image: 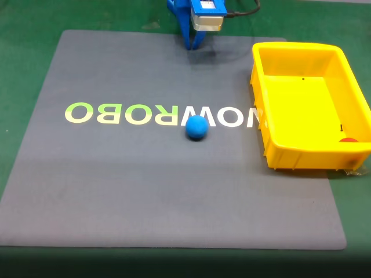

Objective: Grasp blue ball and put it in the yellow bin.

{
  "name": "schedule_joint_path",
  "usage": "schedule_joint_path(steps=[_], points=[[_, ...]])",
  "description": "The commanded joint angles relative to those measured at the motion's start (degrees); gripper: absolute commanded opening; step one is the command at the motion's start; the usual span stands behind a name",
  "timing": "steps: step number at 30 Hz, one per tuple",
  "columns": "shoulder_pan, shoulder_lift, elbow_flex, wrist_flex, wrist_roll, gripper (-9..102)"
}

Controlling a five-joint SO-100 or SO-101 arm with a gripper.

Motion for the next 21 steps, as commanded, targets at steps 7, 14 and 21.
schedule_joint_path(steps=[7,14,21], points=[[3.87,-3.25,-0.62,-4.04,-2.55,34],[5.36,-30.94,-22.15,-12.83,-2.02,34],[7.82,-62.49,-44.38,-25.93,-3.25,33]])
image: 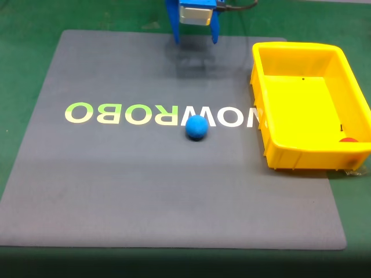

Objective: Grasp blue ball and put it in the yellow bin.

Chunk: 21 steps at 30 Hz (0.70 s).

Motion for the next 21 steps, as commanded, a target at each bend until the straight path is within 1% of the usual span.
schedule_joint_path(steps=[1,6,11,16,21], points=[[1.23,-13.18,-12.04,-6.68,-0.97,33],[-0.7,-28.21,-23.2,-11.25,-0.35,33],[-1.93,-41.31,-34.19,-13.89,0.26,33],[-1.93,-51.86,-43.68,-14.06,0.09,33],[-3.16,-58.62,-50.89,-14.15,1.85,33]])
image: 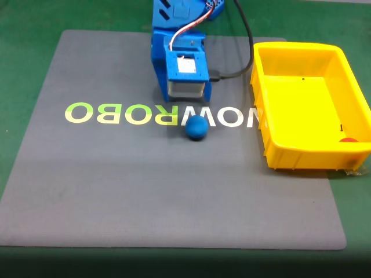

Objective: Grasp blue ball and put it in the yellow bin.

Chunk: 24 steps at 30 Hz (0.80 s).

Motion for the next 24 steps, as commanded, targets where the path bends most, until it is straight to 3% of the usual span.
schedule_joint_path(steps=[1,14,24], points=[[-1.41,-1.93,-8.0,-1.76,2.37,33],[-3.96,-14.5,-24.17,-1.76,5.01,33],[-3.69,-16.61,-25.22,-0.88,4.66,28]])
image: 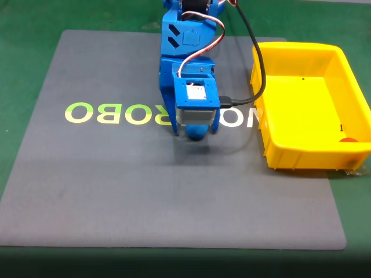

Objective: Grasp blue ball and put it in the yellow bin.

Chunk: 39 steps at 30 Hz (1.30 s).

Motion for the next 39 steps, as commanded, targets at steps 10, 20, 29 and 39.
schedule_joint_path(steps=[10,20,29,39], points=[[-0.53,-1.32,-3.87,-0.44,0.18,12],[-1.32,-2.29,-4.31,-0.44,0.7,0],[-2.37,3.52,-4.31,-1.32,0.26,0],[-6.5,15.47,-4.31,-5.36,0.79,0]])
